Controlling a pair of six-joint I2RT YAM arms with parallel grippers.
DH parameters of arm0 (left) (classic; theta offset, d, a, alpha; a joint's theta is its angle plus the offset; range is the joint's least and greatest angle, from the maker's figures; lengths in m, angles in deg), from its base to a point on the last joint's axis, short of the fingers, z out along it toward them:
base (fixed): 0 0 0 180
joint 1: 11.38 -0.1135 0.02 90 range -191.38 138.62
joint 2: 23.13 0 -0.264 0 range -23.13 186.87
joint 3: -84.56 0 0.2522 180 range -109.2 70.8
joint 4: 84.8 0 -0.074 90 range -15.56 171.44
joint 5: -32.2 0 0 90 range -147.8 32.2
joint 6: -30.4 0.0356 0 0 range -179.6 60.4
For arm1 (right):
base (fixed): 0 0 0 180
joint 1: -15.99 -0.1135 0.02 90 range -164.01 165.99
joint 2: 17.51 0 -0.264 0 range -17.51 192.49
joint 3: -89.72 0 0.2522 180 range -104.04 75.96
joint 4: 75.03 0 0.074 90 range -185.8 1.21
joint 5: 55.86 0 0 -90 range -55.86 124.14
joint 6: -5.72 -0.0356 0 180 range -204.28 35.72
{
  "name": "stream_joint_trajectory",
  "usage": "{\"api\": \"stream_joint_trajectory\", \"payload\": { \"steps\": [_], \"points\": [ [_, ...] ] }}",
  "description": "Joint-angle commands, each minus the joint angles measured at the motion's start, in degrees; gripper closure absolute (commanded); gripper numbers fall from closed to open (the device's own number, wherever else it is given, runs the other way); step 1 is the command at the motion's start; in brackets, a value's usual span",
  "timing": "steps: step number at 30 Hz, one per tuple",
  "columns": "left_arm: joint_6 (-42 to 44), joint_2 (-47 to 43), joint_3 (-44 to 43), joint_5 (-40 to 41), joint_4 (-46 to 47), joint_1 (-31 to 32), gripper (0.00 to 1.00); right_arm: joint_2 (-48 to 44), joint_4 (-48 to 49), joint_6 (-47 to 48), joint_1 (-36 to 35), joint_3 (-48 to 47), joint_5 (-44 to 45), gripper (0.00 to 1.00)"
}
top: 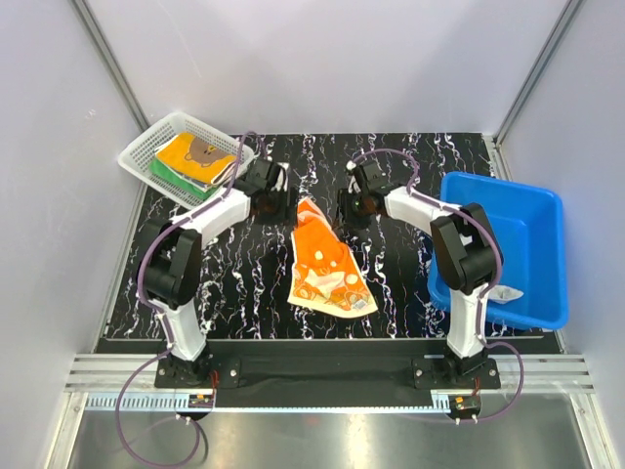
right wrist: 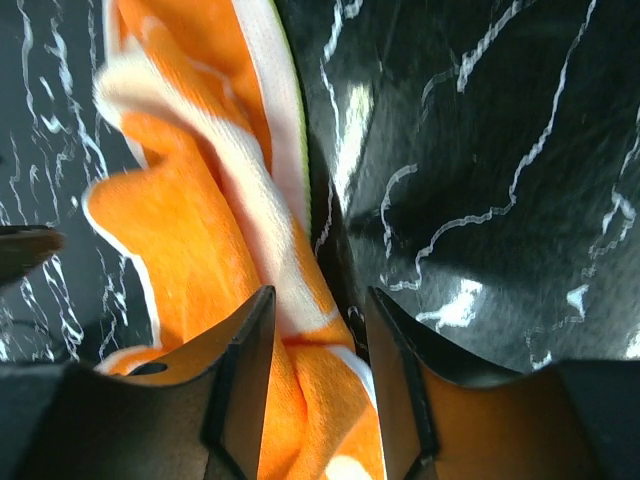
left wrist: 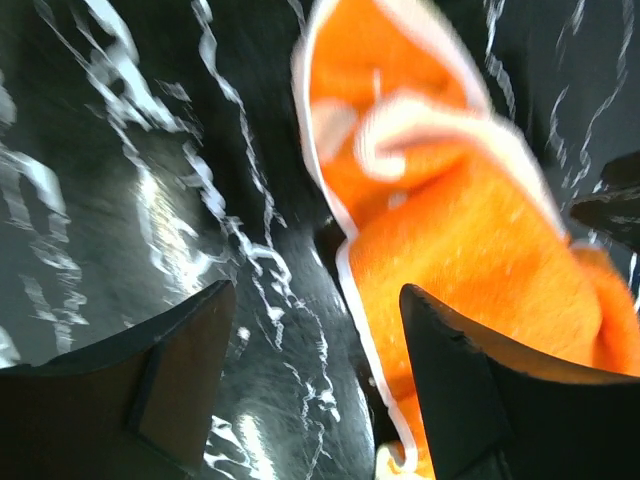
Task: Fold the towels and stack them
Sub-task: Flatten out the crumpled towel
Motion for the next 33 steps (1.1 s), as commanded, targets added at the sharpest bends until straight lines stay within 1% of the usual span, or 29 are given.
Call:
{"api": "stream_joint_trajectory", "payload": {
  "steps": [1, 4, 6, 7, 8, 9, 11, 12, 13, 14, 15, 18, 21, 22, 23, 24, 26, 27, 28, 30, 31, 32, 33],
  "points": [
    [-3.0, 0.0, 5.3, -6.3, 5.2, 0.2, 0.30, -4.1, 1.7, 0.4, 0.0, 2.5, -1.9, 0.51],
    [-4.0, 0.8, 8.0, -7.5, 7.9, 0.7, 0.30, -6.6, 2.9, -0.2, 0.0, 6.2, -0.3, 0.51],
    [-4.1, 1.5, 8.4, -8.9, 8.2, 1.0, 0.44, -8.4, 3.0, -0.4, 0.0, 7.2, 0.2, 0.50],
    [-4.1, 1.8, 8.3, -9.4, 7.9, 1.0, 0.57, -9.0, 3.0, -0.9, 0.0, 7.8, 0.1, 0.50],
    [-3.9, 1.6, 8.0, -9.4, 6.5, 1.1, 0.66, -9.3, 3.0, -1.0, 0.0, 8.2, 0.1, 0.50],
    [-4.0, 1.2, 7.8, -8.4, 5.3, 1.1, 0.84, -9.6, 3.0, -1.1, 0.0, 8.6, 0.1, 0.50],
    [-3.4, -1.8, 7.4, -6.7, 1.2, 1.0, 0.96, -10.6, 2.7, -1.7, 0.0, 9.9, 0.5, 0.50],
    [-3.0, -3.2, 6.9, -4.5, -0.5, 0.9, 1.00, -11.0, 2.5, -1.7, 0.0, 10.2, 0.6, 0.50],
    [-2.3, -6.8, 6.9, -3.4, -2.0, 0.9, 1.00, -11.6, 2.3, -1.7, 0.0, 11.0, 0.5, 0.50],
    [-1.8, -8.6, 7.1, -2.4, -4.9, 0.9, 1.00, -12.4, 2.2, -1.7, 0.0, 11.4, 0.4, 0.50],
    [-1.5, -10.7, 8.3, -0.5, -6.3, 1.0, 1.00, -12.8, 2.2, -1.7, 0.0, 11.8, 0.2, 0.49],
    [-1.0, -16.6, 11.4, 1.5, -10.8, 0.9, 1.00, -14.0, 2.6, -1.6, 0.0, 13.1, 1.0, 0.47],
    [-2.5, -20.1, 18.2, 1.3, -9.4, 0.9, 1.00, -13.2, 4.0, -1.7, 0.0, 13.2, -0.4, 0.47],
    [-3.1, -20.6, 19.8, -0.7, -7.8, 0.9, 1.00, -12.6, 4.8, -2.1, -0.1, 12.7, -1.0, 0.48],
    [-3.5, -20.8, 22.4, -3.6, -5.9, 0.9, 0.95, -11.1, 5.1, -2.9, -0.1, 12.2, -1.9, 0.49],
    [-4.2, -21.4, 23.5, -8.3, -1.1, 0.9, 0.87, -10.5, 5.1, -3.4, -0.2, 11.7, -4.1, 0.50],
    [-8.5, -21.8, 26.8, -11.6, 5.1, 0.9, 0.68, -10.1, 6.1, -4.6, -1.4, 11.7, -5.1, 0.50],
    [-9.9, -21.5, 27.4, -14.9, 10.4, 0.9, 0.57, -10.3, 7.0, -5.2, -2.1, 12.5, -5.6, 0.52],
    [-11.6, -21.2, 27.7, -15.7, 12.2, 1.0, 0.50, -11.1, 7.7, -6.6, -3.5, 13.1, -6.0, 0.52],
    [-12.4, -20.4, 28.2, -17.8, 15.1, 1.1, 0.40, -12.1, 10.2, -8.5, -5.0, 15.8, -8.6, 0.54],
    [-12.3, -19.5, 28.3, -18.3, 15.5, 1.2, 0.38, -13.0, 11.0, -10.2, -6.2, 16.8, -9.4, 0.55],
    [-12.3, -19.2, 28.5, -18.5, 16.0, 1.3, 0.36, -13.6, 11.4, -10.8, -6.8, 17.8, -9.4, 0.56],
    [-12.4, -18.9, 29.3, -18.9, 16.6, 1.6, 0.31, -14.3, 12.0, -11.3, -7.2, 19.9, -8.2, 0.56]
  ]
}}
